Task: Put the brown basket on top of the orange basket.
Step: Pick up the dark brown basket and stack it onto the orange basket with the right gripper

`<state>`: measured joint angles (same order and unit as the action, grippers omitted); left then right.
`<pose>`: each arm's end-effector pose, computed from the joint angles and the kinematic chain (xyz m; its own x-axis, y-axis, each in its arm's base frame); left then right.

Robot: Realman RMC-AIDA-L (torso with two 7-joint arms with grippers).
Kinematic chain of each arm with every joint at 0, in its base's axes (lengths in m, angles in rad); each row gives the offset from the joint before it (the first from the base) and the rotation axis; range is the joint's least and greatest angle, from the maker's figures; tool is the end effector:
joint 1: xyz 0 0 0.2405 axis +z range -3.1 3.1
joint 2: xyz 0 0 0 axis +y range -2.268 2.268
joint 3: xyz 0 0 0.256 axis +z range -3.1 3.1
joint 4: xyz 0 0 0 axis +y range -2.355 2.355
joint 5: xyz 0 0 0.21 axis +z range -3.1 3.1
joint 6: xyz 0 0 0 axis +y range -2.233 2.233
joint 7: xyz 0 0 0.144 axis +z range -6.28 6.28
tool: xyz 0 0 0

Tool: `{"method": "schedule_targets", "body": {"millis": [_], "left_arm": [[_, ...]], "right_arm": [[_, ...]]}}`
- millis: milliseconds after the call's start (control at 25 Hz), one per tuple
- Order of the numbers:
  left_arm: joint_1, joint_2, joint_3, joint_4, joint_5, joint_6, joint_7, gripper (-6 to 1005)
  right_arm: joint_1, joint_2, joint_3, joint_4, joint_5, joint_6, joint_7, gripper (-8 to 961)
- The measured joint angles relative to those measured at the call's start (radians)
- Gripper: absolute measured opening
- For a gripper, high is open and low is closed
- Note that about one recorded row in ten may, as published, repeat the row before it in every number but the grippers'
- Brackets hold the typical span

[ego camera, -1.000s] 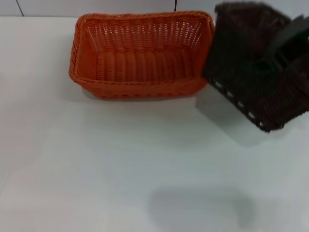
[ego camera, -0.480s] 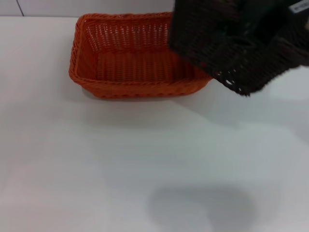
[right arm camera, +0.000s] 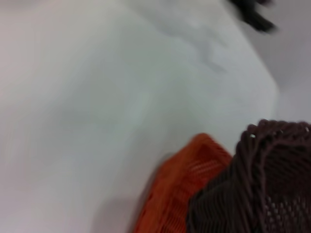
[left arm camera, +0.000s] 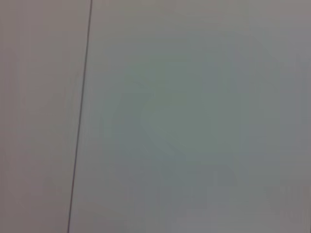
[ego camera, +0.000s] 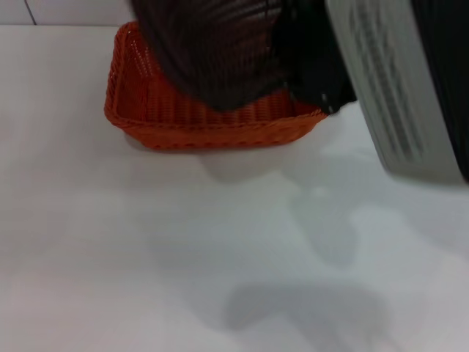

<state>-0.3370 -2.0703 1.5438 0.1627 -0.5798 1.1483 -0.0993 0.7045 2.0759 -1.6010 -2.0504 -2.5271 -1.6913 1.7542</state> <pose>-0.4021 0.2998 0.0660 0.6826 -0.1036 0.7234 0.7022 0.3670 -0.6101 0.0037 0.2948 0.0315 0.6042 0.6675 0.4352 0.7843 -0.5947 -0.1767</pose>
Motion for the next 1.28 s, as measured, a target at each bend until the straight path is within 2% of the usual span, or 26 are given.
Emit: {"method": "schedule_targets", "body": {"millis": [80,120,160,280,360,560,720,1040,1120,1280], "left_arm": [[0.001,0.0,0.006,0.001,0.0,-0.015,0.0,751],[0.001,-0.001,0.006,0.001,0.0,-0.022,-0.001,751],[0.001,-0.001,0.006,0.0,0.0,-0.029,-0.001,751],[0.001,-0.001,0.011,-0.001,0.0,-0.042,-0.001,751],[0.003,-0.001,0.014,-0.002,0.0,-0.044,-0.002,751],[0.01,-0.002,0.015,-0.004,0.0,-0.053,-0.002,751],[0.014,-0.002,0.015,-0.004,0.0,-0.064,-0.002,751],[0.01,-0.002,0.015,-0.001,-0.003,-0.107,-0.002,751],[0.006,-0.002,0.014,0.001,-0.005,-0.133,-0.002,751],[-0.004,-0.001,0.01,0.0,-0.005,-0.159,0.0,751]], "right_arm": [[-0.041,0.0,-0.035,-0.002,-0.022,0.029,-0.15,130],[-0.097,0.0,-0.067,-0.004,-0.059,0.091,-0.299,130],[-0.097,0.0,-0.067,-0.004,-0.059,0.091,-0.299,130],[-0.204,0.001,-0.131,0.002,-0.122,0.287,-0.468,130],[-0.247,0.001,-0.158,0.013,-0.155,0.383,-0.523,130],[-0.275,-0.004,-0.158,0.047,-0.188,0.463,-0.592,130],[-0.314,-0.008,-0.209,0.139,-0.292,0.605,-0.65,130],[-0.319,-0.034,-0.223,0.206,-0.312,0.636,-0.643,131],[-0.328,-0.045,-0.24,0.208,-0.309,0.637,-0.606,131],[-0.35,-0.054,-0.253,0.19,-0.316,0.642,-0.575,136]]}}
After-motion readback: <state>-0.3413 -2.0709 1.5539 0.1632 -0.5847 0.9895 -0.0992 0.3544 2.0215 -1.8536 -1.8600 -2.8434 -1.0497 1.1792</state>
